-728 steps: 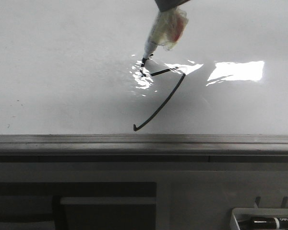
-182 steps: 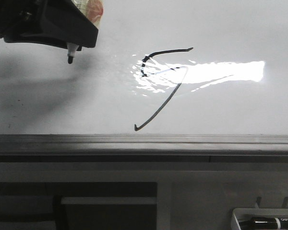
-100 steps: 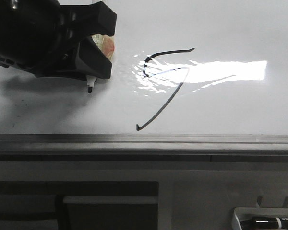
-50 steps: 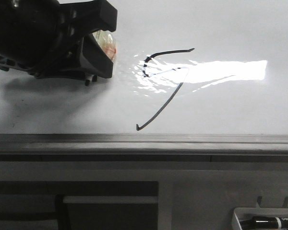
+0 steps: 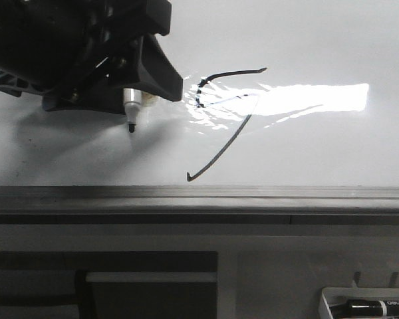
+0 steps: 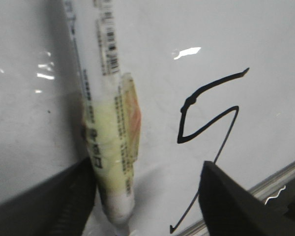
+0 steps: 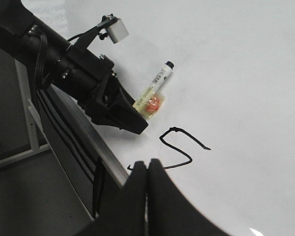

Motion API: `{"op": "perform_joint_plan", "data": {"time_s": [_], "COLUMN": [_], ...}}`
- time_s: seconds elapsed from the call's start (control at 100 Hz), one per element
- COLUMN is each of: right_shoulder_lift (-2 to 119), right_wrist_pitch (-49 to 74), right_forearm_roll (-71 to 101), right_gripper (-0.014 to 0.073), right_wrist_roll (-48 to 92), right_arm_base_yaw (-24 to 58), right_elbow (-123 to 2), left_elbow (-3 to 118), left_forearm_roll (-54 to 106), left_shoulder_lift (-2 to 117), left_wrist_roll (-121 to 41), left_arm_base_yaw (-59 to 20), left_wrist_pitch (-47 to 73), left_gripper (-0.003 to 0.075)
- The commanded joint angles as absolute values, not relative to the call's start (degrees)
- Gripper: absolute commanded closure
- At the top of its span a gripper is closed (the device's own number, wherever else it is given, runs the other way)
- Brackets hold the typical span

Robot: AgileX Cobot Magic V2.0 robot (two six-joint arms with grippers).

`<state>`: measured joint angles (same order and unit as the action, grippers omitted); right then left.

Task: Write number 5 on whiteboard

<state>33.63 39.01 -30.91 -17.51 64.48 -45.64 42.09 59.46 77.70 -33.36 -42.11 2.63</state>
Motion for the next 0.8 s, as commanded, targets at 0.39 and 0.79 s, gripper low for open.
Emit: {"op": "perform_joint_plan", "data": {"time_s": [0.39,0.79], "right_shoulder_lift": [27.9,7.2], "right_wrist_pitch": [37.8,47.1], "right_forearm_roll": [-35.9,-45.5], "right_gripper": [0.0654,0.0654], "right_wrist_roll": [-17.8,-25.6], "right_arm_base_yaw": [64.3,64.3], "right_elbow": [-47.7,-33.5], "left_elbow": [42.2,29.4], "left_forearm_roll": [61.0,43.7], "left_shoulder_lift": [59.9,34.8], "left_wrist_roll": [-33.8,-33.9], "left_arm_base_yaw": [-44.4,-45.5], "left_wrist_pitch": [-3.2,-0.5], "left_gripper": [0.0311,0.0741]}}
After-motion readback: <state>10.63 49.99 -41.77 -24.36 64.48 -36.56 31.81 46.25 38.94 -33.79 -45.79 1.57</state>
